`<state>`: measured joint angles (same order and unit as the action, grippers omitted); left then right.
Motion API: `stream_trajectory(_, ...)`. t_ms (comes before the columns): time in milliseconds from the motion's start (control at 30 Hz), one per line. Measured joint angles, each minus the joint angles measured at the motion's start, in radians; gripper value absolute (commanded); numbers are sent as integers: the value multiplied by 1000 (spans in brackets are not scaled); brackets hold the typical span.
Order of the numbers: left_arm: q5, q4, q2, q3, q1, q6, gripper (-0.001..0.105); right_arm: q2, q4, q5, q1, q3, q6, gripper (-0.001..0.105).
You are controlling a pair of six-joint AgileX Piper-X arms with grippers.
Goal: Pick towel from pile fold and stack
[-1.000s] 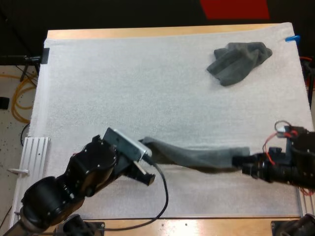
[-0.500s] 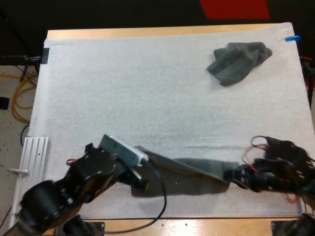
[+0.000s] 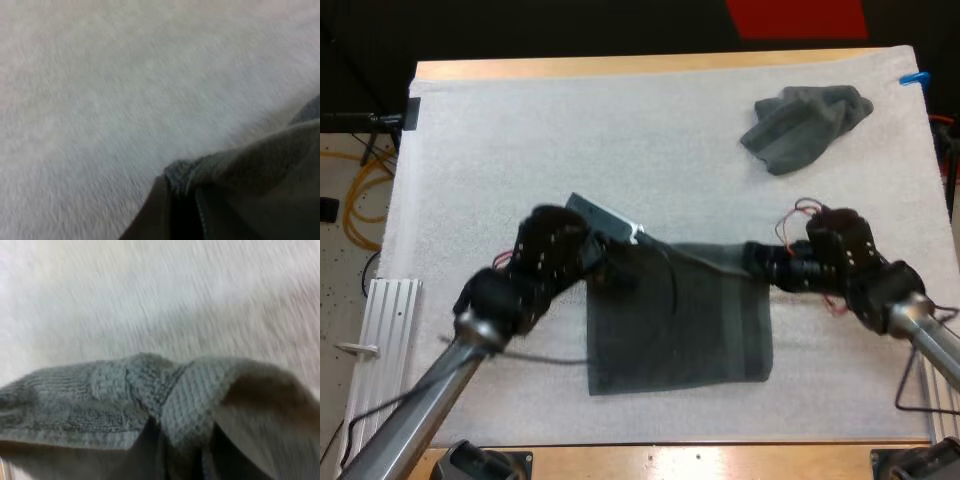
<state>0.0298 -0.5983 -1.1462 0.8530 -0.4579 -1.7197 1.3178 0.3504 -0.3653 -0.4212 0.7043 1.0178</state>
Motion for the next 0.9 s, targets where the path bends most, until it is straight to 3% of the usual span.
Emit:
stream_trajectory(300, 197, 199, -268, 0, 169, 59, 0, 235, -206, -8, 70, 38, -8, 1)
stream_trajectory(700, 245, 368, -441, 0, 225, 66, 0, 390, -271, -5, 79, 154, -13, 2)
stream_trajectory(800, 245, 382, -452, 0, 225, 67, 0, 413, -256, -5, 79, 194, -13, 14)
stream_trajectory(900, 245, 387, -453, 0, 225, 72, 4, 437, -246, -7, 79, 225, -14, 38)
